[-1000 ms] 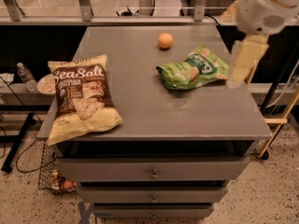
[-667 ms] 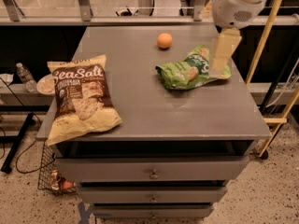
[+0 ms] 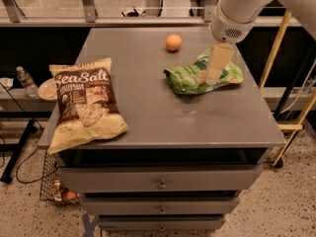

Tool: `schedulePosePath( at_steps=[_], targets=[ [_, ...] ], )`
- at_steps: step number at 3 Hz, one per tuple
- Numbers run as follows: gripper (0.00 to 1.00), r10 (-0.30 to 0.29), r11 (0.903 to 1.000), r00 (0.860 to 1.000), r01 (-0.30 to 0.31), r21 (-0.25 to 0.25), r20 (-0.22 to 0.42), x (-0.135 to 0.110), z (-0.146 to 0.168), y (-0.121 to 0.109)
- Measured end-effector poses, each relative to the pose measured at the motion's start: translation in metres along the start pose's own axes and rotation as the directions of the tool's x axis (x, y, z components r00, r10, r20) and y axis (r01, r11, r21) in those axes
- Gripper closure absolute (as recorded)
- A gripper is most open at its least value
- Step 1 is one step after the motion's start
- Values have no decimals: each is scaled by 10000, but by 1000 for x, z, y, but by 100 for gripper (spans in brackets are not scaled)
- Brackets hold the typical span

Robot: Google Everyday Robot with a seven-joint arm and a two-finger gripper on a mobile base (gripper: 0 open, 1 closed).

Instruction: Pick green rice chip bag

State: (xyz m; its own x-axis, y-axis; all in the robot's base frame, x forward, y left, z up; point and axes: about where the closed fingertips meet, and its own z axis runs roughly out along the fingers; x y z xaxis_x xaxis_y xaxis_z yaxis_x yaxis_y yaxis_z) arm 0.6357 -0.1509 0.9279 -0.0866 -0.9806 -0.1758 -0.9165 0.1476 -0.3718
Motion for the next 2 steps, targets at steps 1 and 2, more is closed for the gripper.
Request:
schedulePosePath(
  at_steps=[1,2],
  targets=[
    [0,951,9950,9948,-961,-282,-358,23,37,-3],
    [0,1418,9887,9884,-1442,-411,-549,38,51,-6]
  ],
)
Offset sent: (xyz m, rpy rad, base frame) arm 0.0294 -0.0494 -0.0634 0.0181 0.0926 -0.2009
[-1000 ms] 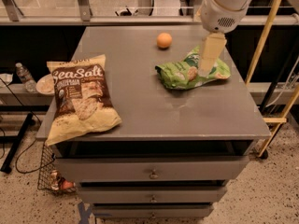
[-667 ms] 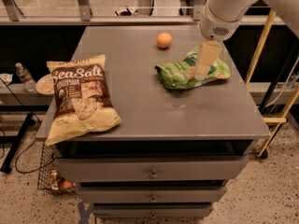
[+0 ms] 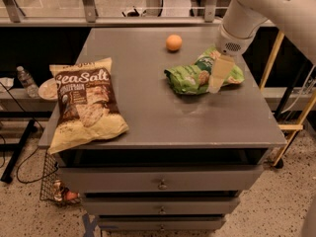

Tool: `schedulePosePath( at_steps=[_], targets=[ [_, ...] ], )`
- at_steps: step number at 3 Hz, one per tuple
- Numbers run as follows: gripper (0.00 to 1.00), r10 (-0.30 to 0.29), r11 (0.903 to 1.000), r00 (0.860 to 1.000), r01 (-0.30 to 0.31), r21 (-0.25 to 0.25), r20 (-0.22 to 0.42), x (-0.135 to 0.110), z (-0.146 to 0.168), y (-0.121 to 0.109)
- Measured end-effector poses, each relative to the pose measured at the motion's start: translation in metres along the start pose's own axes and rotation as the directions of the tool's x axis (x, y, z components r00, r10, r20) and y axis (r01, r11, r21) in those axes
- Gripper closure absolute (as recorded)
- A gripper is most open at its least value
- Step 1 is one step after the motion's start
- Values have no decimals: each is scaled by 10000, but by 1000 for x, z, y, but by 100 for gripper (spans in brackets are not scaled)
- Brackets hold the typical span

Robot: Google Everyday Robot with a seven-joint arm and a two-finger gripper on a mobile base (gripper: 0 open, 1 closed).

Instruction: Pick green rice chip bag

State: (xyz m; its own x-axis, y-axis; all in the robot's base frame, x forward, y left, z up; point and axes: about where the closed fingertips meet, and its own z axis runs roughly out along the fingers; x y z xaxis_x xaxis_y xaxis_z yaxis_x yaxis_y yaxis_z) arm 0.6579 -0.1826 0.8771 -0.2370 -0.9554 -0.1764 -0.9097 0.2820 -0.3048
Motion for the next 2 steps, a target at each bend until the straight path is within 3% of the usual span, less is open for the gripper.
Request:
schedulePosePath(
  at_steps=[2],
  targets=[
    [42,627,9980,9975,-630,83,334,22,8,-7]
  ],
)
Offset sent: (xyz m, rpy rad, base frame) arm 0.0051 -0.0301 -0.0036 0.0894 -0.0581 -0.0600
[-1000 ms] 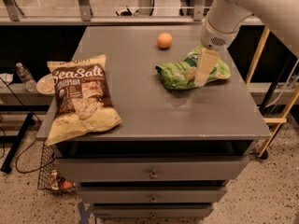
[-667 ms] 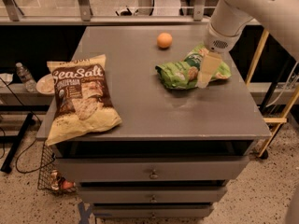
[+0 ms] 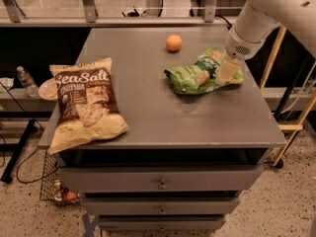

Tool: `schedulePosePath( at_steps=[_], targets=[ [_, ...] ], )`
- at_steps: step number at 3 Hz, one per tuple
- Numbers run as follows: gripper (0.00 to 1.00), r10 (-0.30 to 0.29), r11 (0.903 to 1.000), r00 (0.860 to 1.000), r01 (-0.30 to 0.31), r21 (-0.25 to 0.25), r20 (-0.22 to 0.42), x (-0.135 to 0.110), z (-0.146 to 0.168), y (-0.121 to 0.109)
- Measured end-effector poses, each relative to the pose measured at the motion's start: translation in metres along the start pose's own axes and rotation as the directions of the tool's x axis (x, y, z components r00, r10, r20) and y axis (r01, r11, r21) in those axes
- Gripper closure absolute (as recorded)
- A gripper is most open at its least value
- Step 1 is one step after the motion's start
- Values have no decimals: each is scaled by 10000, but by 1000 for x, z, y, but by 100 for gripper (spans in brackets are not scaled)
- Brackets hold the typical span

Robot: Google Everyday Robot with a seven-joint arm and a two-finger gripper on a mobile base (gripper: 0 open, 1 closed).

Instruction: Pick green rice chip bag

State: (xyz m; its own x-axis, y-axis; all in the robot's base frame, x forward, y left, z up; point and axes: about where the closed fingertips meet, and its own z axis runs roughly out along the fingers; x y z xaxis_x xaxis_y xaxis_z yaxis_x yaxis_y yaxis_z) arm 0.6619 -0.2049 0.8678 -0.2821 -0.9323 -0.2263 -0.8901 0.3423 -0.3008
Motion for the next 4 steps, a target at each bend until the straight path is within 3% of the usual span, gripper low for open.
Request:
schedulePosePath(
  at_steps=[2,3,4],
  targets=[
    [88,-100,9996,9980,84,263,628,-5,-7,5],
    [100,-320,9989,9961,290,375,818,-11,-20,8],
    [100,-702,9974,9935,688,194,898,-19,-28,3]
  ],
)
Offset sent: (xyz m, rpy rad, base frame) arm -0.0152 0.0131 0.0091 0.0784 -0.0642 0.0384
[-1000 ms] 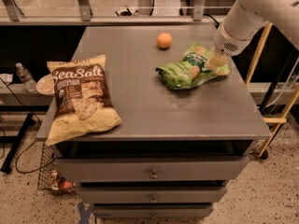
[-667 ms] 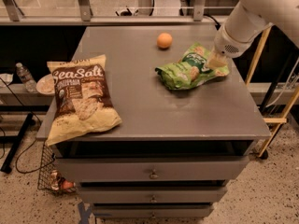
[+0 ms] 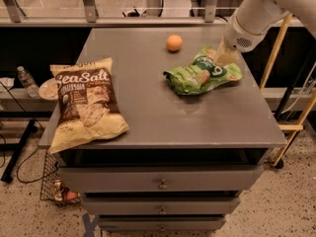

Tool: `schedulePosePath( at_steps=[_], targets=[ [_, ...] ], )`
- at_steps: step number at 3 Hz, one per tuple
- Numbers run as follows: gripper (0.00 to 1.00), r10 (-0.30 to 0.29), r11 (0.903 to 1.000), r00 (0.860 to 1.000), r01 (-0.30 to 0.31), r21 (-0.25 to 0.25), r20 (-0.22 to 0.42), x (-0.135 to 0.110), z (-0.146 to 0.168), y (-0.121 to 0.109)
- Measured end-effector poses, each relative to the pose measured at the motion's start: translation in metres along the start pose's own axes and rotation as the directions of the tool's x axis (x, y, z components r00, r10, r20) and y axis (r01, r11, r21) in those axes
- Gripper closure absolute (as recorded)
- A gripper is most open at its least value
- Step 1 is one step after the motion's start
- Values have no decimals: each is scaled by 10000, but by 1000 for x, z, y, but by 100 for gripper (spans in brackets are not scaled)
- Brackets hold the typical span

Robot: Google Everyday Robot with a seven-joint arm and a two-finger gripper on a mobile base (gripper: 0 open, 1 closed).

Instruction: Pick green rice chip bag

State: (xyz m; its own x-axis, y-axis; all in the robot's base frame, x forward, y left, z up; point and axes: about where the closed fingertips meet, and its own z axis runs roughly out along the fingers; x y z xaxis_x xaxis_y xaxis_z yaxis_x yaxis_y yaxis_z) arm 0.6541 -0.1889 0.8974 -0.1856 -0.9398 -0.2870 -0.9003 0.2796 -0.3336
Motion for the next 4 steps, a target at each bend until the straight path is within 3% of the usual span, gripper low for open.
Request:
schedulePosePath(
  at_steps=[1,2,4],
  targets=[
    [83,-417,9968,9991,408,-689,-108,-6,6,-3],
    [51,-575,9914,9977,530,-1194,-349,-2,12,-5],
    [6,-540,9928,9974,484,-1100,-483,4,5,-11]
  ],
)
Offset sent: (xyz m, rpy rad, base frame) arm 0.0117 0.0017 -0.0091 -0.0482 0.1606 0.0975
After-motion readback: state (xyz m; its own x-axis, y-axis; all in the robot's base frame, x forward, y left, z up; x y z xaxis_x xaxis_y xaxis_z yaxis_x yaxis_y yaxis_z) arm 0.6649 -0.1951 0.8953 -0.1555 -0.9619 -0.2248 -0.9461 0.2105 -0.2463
